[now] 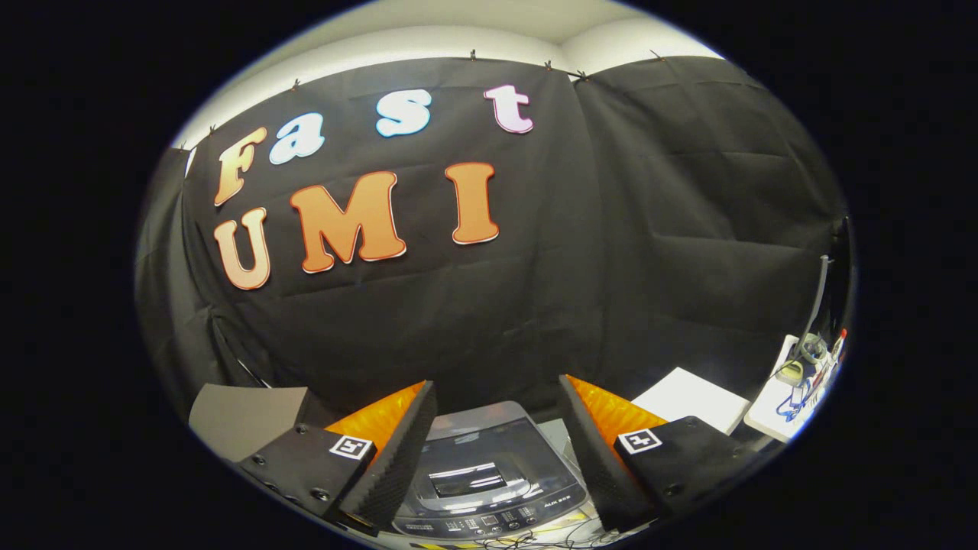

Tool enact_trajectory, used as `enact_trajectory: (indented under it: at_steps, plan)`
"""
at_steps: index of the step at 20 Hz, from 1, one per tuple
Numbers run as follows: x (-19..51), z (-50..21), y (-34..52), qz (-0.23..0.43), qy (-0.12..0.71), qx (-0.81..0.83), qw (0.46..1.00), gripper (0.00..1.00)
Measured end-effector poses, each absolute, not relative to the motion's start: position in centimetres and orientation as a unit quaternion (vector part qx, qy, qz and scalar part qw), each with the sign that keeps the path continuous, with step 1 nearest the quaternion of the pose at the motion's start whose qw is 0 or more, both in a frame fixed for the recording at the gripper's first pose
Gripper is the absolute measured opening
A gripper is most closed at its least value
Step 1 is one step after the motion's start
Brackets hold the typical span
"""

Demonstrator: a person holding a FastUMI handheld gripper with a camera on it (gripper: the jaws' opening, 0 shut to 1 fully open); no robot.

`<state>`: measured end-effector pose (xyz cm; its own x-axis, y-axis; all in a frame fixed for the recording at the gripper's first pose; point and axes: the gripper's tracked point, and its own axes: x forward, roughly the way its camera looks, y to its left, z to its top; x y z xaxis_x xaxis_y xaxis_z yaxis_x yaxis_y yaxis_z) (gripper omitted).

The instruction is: Put the clothes into the washing machine and then close the washing machine lid.

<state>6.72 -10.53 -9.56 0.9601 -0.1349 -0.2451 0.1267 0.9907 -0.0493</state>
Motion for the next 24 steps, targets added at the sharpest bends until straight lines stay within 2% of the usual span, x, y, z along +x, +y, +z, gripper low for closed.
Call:
enact_trajectory:
  at_steps: [8, 14, 24]
  plan:
    - [5.0, -3.1, -10.7, -0.080, 0.085, -0.032, 0.993, 1.00]
    - [3.8, -0.3, -8.3, -0.062, 0.052, -0.045, 0.996, 1.00]
    - [3.2, -0.9, -7.0, -0.045, 0.051, -0.051, 0.996, 1.00]
